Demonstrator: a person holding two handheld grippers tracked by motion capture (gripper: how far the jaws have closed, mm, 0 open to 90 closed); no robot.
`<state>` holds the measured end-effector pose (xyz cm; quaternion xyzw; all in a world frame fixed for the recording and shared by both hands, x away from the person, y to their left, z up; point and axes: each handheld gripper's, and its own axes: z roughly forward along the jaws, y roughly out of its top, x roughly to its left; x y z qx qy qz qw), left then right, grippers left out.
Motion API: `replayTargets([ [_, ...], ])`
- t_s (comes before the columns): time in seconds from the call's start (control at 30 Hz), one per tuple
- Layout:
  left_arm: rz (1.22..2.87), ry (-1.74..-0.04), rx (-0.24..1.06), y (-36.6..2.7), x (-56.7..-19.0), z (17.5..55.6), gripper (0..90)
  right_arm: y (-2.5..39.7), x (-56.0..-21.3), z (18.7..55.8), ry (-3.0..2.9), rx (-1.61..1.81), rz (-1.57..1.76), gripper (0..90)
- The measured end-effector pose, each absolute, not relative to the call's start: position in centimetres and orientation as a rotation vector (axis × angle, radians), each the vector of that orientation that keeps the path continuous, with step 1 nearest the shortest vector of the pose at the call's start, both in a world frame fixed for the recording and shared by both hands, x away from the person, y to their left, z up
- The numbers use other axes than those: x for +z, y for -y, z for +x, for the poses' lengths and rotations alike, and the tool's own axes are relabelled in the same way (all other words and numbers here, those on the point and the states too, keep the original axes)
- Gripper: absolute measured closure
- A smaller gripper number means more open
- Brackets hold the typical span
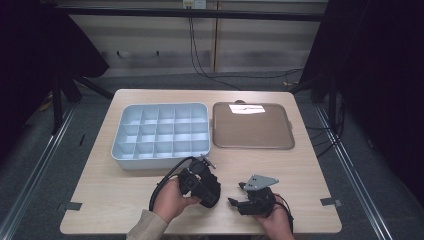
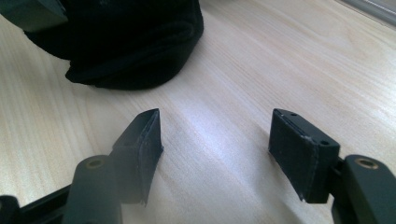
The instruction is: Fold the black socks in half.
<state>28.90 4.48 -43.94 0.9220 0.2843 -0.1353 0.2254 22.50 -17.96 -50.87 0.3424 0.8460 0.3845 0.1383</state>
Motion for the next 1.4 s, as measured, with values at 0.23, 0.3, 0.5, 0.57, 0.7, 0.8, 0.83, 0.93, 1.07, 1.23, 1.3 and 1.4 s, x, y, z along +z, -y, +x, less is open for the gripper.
replayTargets([
  [0.23, 2.542, -0.795, -0.367, -4.7, -43.7, 29.1, 62.7, 18.0, -50.9, 22.5, -2.446, 1.112, 0.991, 34.2],
  [0.3, 2.547, -0.789, -0.364, -4.7, -43.6, 29.1, 61.7, 18.0, -50.9, 22.5, -2.447, 1.112, 0.991, 34.2],
  [0.5, 2.55, -0.784, -0.362, -4.8, -43.4, 29.2, 60.9, 18.0, -50.9, 22.5, -2.447, 1.112, 0.991, 34.2],
  [0.57, 2.548, -0.79, -0.355, -4.7, -43.3, 29.2, 60.6, 18.0, -50.9, 22.5, -2.446, 1.112, 0.991, 34.3],
  [0.7, 2.548, -0.789, -0.35, -4.7, -43.1, 29.3, 60.2, 18.0, -50.9, 22.5, -2.446, 1.112, 0.991, 34.3],
  [0.8, 2.551, -0.794, -0.34, -4.7, -42.9, 29.4, 60.2, 18.0, -50.9, 22.5, -2.446, 1.112, 0.99, 34.3],
  [0.83, 2.551, -0.794, -0.34, -4.7, -42.9, 29.4, 60.2, 18.0, -50.9, 22.5, -2.446, 1.112, 0.99, 34.3],
  [0.93, 2.542, -0.8, -0.338, -4.9, -42.8, 29.5, 60.0, 18.0, -50.9, 22.5, -2.446, 1.112, 0.991, 34.3],
  [1.07, 2.548, -0.803, -0.339, -5.0, -42.6, 29.7, 58.9, 18.0, -50.9, 22.5, -2.446, 1.112, 0.992, 34.3],
  [1.23, 2.537, -0.821, -0.332, -5.3, -42.4, 29.9, 58.8, 18.0, -50.9, 22.5, -2.446, 1.112, 0.991, 34.3],
  [1.3, 2.535, -0.827, -0.324, -5.5, -42.3, 30.0, 57.8, 18.0, -50.9, 22.5, -2.446, 1.112, 0.991, 34.4],
  [1.4, 2.528, -0.835, -0.321, -5.7, -42.3, 30.3, 56.4, 18.0, -50.9, 22.5, -2.446, 1.112, 0.991, 34.3],
])
